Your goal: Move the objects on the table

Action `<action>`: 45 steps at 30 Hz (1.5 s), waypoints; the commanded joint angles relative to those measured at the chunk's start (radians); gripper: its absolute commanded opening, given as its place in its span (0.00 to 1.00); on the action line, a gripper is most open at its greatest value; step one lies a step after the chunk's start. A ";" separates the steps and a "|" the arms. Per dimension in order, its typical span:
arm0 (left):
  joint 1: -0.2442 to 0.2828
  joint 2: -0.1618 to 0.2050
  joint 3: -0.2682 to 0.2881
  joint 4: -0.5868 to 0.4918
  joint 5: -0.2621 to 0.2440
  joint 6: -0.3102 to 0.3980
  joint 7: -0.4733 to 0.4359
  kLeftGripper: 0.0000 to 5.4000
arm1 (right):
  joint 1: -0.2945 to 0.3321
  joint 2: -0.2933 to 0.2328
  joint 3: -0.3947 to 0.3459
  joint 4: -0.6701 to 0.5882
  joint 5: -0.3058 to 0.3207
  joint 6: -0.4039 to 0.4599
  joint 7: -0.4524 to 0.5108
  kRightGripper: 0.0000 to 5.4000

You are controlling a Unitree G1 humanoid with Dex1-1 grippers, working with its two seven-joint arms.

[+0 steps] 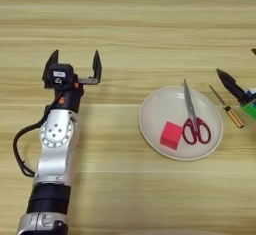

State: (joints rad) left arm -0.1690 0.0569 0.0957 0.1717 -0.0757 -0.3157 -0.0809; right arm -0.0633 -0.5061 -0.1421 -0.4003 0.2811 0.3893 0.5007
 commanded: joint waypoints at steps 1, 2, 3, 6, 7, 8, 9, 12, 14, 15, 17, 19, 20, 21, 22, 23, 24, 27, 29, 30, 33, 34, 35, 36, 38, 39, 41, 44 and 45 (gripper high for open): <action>-0.013 -0.001 -0.004 0.012 0.002 -0.003 0.001 1.00 | 0.003 0.065 0.124 -0.023 -0.010 0.044 -0.019 1.00; -0.013 -0.001 -0.004 0.013 0.002 -0.003 0.001 1.00 | 0.000 0.084 0.150 -0.020 -0.016 0.049 -0.030 1.00; -0.012 -0.002 -0.004 0.012 0.002 -0.003 0.002 1.00 | -0.004 0.106 0.177 -0.017 -0.023 0.056 -0.046 1.00; -0.009 -0.002 -0.004 0.009 0.001 -0.003 0.002 1.00 | -0.020 0.164 0.221 0.004 -0.038 0.086 -0.096 1.00; -0.007 -0.003 -0.003 0.008 0.000 -0.003 0.002 1.00 | -0.023 0.182 0.233 0.011 -0.042 0.097 -0.112 1.00; -0.005 -0.004 -0.003 0.006 0.001 -0.003 0.003 1.00 | -0.026 0.197 0.243 0.016 -0.046 0.106 -0.126 1.00; -0.004 -0.004 -0.003 0.005 0.001 -0.003 0.004 1.00 | -0.028 0.213 0.250 0.019 -0.046 0.117 -0.140 1.00; -0.002 -0.006 -0.003 0.003 0.001 -0.003 0.007 1.00 | -0.031 0.258 0.270 0.035 -0.066 0.148 -0.192 1.00; -0.002 -0.008 -0.004 0.003 0.002 -0.003 0.008 1.00 | -0.031 0.278 0.280 0.054 -0.091 0.158 -0.229 1.00; -0.002 -0.008 -0.004 0.003 0.002 -0.004 0.009 1.00 | -0.031 0.287 0.282 0.063 -0.100 0.163 -0.245 1.00; -0.002 -0.009 -0.004 0.005 0.001 -0.005 0.009 1.00 | -0.026 0.303 0.296 0.082 -0.135 0.173 -0.283 1.00; -0.002 -0.010 -0.004 0.005 0.002 -0.006 0.010 1.00 | -0.023 0.307 0.309 0.091 -0.171 0.182 -0.314 1.00; -0.002 -0.010 -0.004 0.005 0.002 -0.006 0.011 1.00 | -0.022 0.315 0.308 0.092 -0.175 0.189 -0.324 1.00; -0.002 -0.011 -0.003 0.006 0.001 -0.006 0.011 1.00 | -0.021 0.320 0.313 0.086 -0.187 0.198 -0.337 1.00; -0.002 -0.011 -0.003 0.006 0.001 -0.006 0.012 1.00 | -0.019 0.324 0.319 0.076 -0.203 0.221 -0.354 1.00; -0.002 -0.011 -0.003 0.006 0.001 -0.006 0.012 1.00 | -0.017 0.328 0.325 0.069 -0.220 0.233 -0.373 1.00; -0.002 -0.011 -0.003 0.006 0.000 -0.006 0.012 1.00 | -0.015 0.333 0.328 0.062 -0.234 0.247 -0.389 1.00; -0.001 -0.011 -0.002 0.007 -0.001 -0.007 0.012 1.00 | -0.010 0.351 0.327 0.048 -0.247 0.296 -0.413 1.00; -0.001 -0.011 -0.002 0.007 -0.001 -0.008 0.012 1.00 | -0.005 0.364 0.327 0.034 -0.244 0.335 -0.418 1.00; -0.001 -0.011 -0.002 0.007 -0.002 -0.008 0.012 1.00 | -0.003 0.371 0.324 0.027 -0.241 0.351 -0.419 1.00; -0.001 -0.011 -0.002 0.007 -0.002 -0.008 0.011 1.00 | 0.003 0.386 0.317 0.007 -0.227 0.390 -0.412 1.00; -0.001 -0.011 -0.002 0.007 -0.002 -0.008 0.011 1.00 | 0.005 0.394 0.313 0.004 -0.222 0.400 -0.411 1.00; 0.000 -0.011 -0.003 0.007 -0.002 -0.008 0.011 1.00 | 0.006 0.398 0.309 0.003 -0.223 0.404 -0.414 1.00; 0.000 -0.011 -0.003 0.007 -0.003 -0.008 0.011 1.00 | 0.007 0.403 0.304 0.004 -0.222 0.409 -0.415 1.00; 0.000 -0.011 -0.004 0.008 -0.002 -0.008 0.010 1.00 | 0.004 0.408 0.295 0.010 -0.223 0.411 -0.416 1.00; -0.001 -0.011 -0.004 0.010 -0.002 -0.009 0.010 1.00 | 0.003 0.411 0.290 0.015 -0.223 0.411 -0.415 1.00; -0.001 -0.011 -0.004 0.011 -0.002 -0.009 0.010 1.00 | -0.001 0.417 0.281 0.025 -0.225 0.410 -0.417 1.00; 0.001 -0.011 -0.004 0.010 -0.003 -0.009 0.010 1.00 | -0.009 0.433 0.257 0.045 -0.219 0.410 -0.422 0.95; 0.001 -0.010 -0.004 0.010 -0.003 -0.009 0.010 1.00 | -0.012 0.437 0.251 0.051 -0.218 0.410 -0.422 0.92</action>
State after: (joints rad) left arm -0.1705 0.0502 0.0942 0.1774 -0.0780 -0.3207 -0.0723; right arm -0.0633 -0.0819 0.1236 -0.3655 0.0501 0.7800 0.0887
